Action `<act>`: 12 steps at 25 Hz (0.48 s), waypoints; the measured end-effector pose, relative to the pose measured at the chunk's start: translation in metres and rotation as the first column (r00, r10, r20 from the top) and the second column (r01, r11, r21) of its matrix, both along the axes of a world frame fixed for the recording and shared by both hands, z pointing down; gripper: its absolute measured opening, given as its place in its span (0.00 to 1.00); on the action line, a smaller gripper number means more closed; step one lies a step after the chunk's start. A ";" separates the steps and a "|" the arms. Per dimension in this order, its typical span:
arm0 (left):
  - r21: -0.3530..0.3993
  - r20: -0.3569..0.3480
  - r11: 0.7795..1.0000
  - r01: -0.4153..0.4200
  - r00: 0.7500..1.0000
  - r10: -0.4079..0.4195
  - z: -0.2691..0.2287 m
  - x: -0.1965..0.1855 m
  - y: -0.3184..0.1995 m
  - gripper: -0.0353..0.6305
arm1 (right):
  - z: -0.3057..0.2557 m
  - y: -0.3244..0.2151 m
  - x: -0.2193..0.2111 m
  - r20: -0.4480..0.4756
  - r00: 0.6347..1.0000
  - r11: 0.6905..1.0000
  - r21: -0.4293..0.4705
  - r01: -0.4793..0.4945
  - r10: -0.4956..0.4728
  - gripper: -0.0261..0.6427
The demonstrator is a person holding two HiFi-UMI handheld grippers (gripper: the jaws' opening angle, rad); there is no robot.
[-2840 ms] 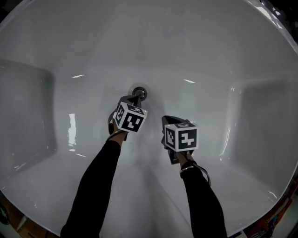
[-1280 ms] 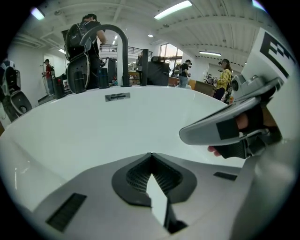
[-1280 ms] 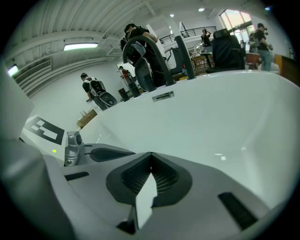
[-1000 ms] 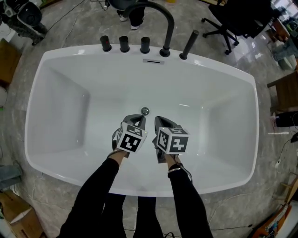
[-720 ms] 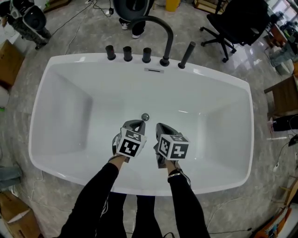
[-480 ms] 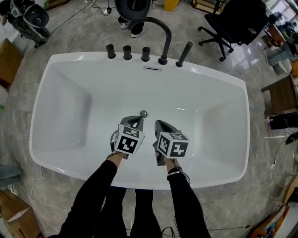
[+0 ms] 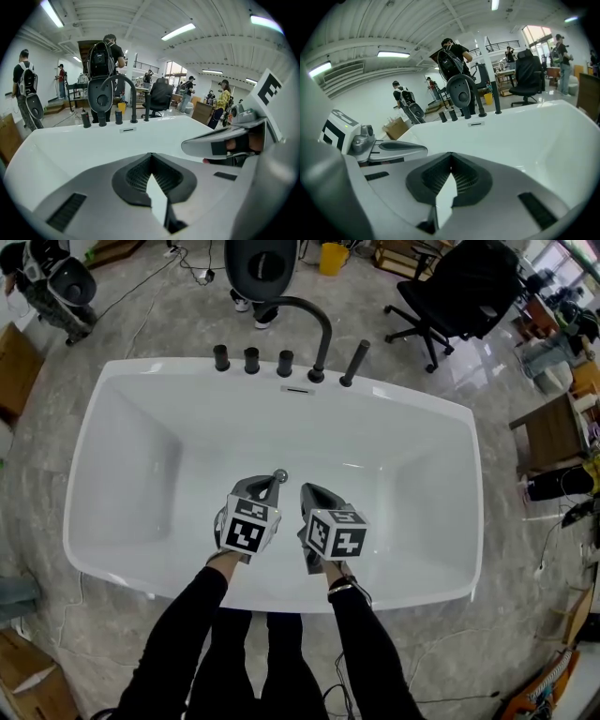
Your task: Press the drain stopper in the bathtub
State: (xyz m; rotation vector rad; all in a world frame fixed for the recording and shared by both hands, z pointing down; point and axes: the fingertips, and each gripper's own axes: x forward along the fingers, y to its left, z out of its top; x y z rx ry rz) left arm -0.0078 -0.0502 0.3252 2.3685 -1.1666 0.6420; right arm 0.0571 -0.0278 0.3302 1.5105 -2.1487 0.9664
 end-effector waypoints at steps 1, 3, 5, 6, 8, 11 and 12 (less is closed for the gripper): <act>0.004 -0.004 1.000 0.000 1.000 0.000 -0.005 -0.001 0.001 0.06 | -0.004 0.001 -0.001 0.000 1.000 1.000 0.004 0.001 -0.001 0.04; 0.010 -0.014 1.000 0.002 1.000 -0.001 -0.015 -0.002 0.004 0.06 | -0.010 0.002 -0.003 -0.002 1.000 1.000 0.011 0.006 -0.006 0.04; 0.015 -0.023 1.000 0.005 1.000 -0.005 -0.024 -0.003 0.006 0.06 | -0.016 0.003 -0.005 -0.003 1.000 1.000 0.018 0.009 -0.009 0.04; 0.017 -0.028 1.000 0.008 1.000 -0.007 -0.027 -0.004 0.006 0.06 | -0.019 0.003 -0.006 -0.003 1.000 1.000 0.021 0.010 -0.010 0.04; 0.020 -0.040 1.000 0.015 0.999 -0.014 -0.035 -0.007 0.009 0.06 | -0.027 0.004 -0.010 0.000 1.000 0.999 0.031 0.015 -0.015 0.04; 0.030 -0.056 0.999 0.024 0.998 -0.022 -0.048 -0.012 0.014 0.06 | -0.043 0.007 -0.017 0.007 0.999 0.998 0.054 0.030 -0.031 0.04; 0.032 -0.059 0.999 0.027 0.998 -0.025 -0.053 -0.013 0.015 0.06 | -0.048 0.009 -0.019 0.006 0.999 0.997 0.063 0.037 -0.038 0.04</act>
